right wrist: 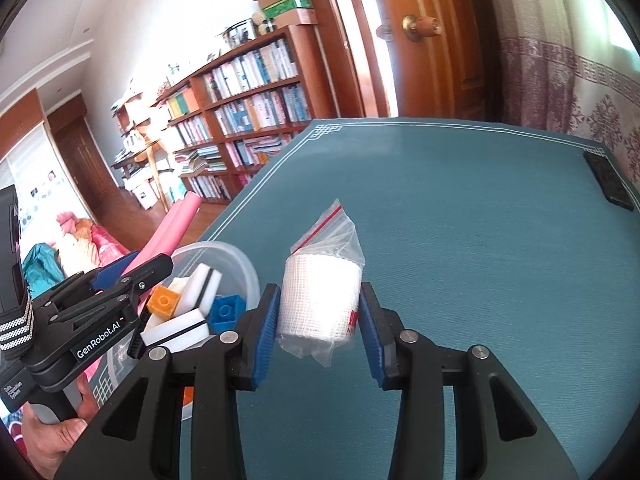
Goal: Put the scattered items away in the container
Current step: 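Carry the pink tube and white roll over the container with both tools, then open both tools to drop the tube and roll into the container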
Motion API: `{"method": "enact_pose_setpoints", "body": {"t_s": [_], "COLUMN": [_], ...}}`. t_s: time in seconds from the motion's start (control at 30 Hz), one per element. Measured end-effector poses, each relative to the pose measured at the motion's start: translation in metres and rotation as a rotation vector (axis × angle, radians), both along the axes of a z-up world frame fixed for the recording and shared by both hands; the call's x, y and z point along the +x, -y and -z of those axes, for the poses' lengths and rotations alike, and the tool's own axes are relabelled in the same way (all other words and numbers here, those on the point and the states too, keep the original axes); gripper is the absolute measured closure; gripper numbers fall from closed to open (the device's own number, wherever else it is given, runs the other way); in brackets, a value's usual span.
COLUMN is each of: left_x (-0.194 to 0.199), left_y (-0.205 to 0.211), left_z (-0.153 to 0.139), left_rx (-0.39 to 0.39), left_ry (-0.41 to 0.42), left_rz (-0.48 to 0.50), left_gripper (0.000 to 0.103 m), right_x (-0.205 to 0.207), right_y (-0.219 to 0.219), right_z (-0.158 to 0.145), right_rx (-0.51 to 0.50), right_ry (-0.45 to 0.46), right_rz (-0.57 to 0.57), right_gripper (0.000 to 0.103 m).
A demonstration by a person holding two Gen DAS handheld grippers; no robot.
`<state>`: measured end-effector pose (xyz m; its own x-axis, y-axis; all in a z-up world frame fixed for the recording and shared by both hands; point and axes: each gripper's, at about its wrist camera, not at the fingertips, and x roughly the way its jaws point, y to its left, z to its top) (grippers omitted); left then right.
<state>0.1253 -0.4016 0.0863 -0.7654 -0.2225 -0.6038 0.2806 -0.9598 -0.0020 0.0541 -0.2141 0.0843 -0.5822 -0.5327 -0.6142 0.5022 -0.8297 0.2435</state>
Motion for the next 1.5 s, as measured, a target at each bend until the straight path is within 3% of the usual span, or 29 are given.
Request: {"method": "enact_pose_setpoints", "body": {"t_s": [0.33,0.7,1.13,1.5], "left_x": [0.023,0.034,0.044,0.054], "left_y": [0.038,0.052,0.060,0.071], "left_z": [0.009,0.025,0.044,0.056], "left_rx": [0.012,0.044,0.095,0.146], "left_ry": [0.030,0.072,0.108,0.115], "left_rz": [-0.068,-0.075,-0.088,-0.127], "left_gripper": [0.057,0.057,0.057,0.057], "right_x": [0.016,0.033,0.026,0.018], "right_y": [0.048,0.080,0.116,0.155], "right_z": [0.005,0.013,0.006,0.021], "right_rx": [0.017,0.033,0.020,0.050], "right_ry": [0.007,0.027,0.033,0.067], "right_rz": [-0.115,-0.212,-0.279,-0.378], "right_gripper": [0.061,0.061,0.061,0.061]}}
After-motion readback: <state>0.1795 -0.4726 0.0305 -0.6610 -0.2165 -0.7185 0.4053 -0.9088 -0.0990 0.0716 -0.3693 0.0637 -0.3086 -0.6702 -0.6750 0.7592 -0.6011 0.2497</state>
